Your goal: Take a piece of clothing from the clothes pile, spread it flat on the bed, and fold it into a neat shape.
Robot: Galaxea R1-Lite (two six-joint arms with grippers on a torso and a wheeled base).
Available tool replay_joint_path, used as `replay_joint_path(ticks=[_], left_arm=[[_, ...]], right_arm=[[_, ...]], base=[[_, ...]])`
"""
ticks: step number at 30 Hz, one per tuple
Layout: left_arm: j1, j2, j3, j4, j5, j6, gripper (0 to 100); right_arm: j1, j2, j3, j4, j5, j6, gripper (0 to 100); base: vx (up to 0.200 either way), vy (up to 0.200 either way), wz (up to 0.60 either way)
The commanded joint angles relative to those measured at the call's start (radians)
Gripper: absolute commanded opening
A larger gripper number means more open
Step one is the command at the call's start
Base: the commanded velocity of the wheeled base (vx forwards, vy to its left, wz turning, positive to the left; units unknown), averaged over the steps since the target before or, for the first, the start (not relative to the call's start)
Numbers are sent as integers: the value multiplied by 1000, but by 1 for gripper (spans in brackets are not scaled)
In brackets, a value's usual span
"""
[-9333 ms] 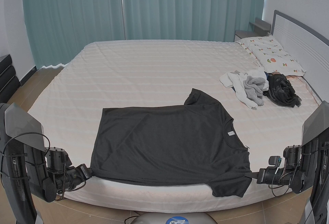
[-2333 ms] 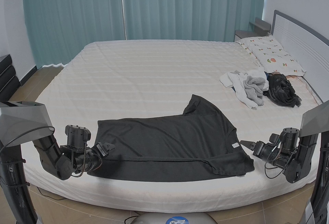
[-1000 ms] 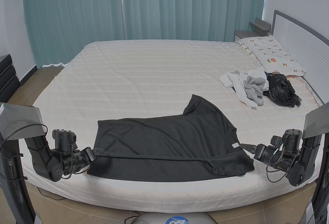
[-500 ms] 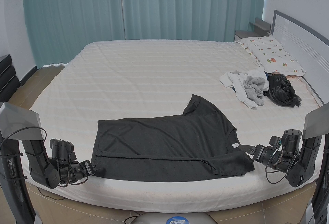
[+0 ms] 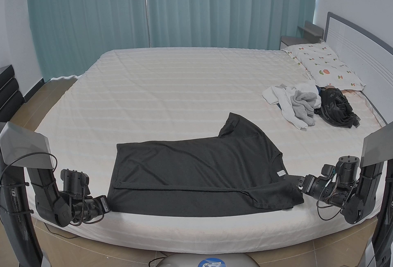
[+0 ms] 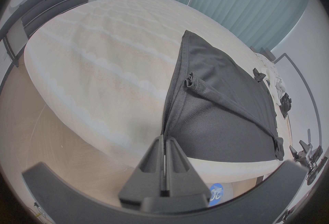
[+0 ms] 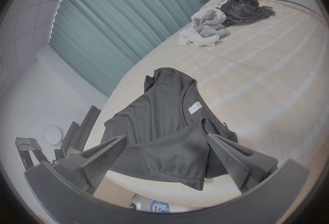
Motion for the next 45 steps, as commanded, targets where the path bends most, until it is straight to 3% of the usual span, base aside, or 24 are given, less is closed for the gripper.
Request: replay_joint_path(ticks=[1, 3, 4, 18, 23, 29, 41, 45], left_arm=[[-1, -5, 6, -1, 1, 1, 0], [-1, -5, 6, 1, 2, 1, 0], [-1, -4, 6, 1, 2, 1, 100], [1, -128, -5, 4, 1, -9, 100], [1, -122, -10, -1, 2, -10, 100], [3, -119, -10, -8, 1, -9, 100], [18, -78, -43, -18, 1, -10, 100], [21, -81, -40, -19, 1, -10, 100]], right_arm=[[1, 4, 1, -10, 1, 0, 100], [1, 3, -1, -10, 2, 0, 100], [1, 3, -1, -10, 2, 0, 100], [7, -1, 7, -10, 1, 0, 100], [16, -2, 5, -10, 1, 0, 100], [29, -2, 5, -10, 1, 0, 100], [35, -1, 5, -10, 1, 1, 100], [35, 1, 5, -10, 1, 1, 100]], base=[[0, 0, 0], [0, 0, 0], [0, 0, 0], [0, 0, 0], [0, 0, 0], [200, 0, 0], [0, 0, 0], [0, 200, 0]])
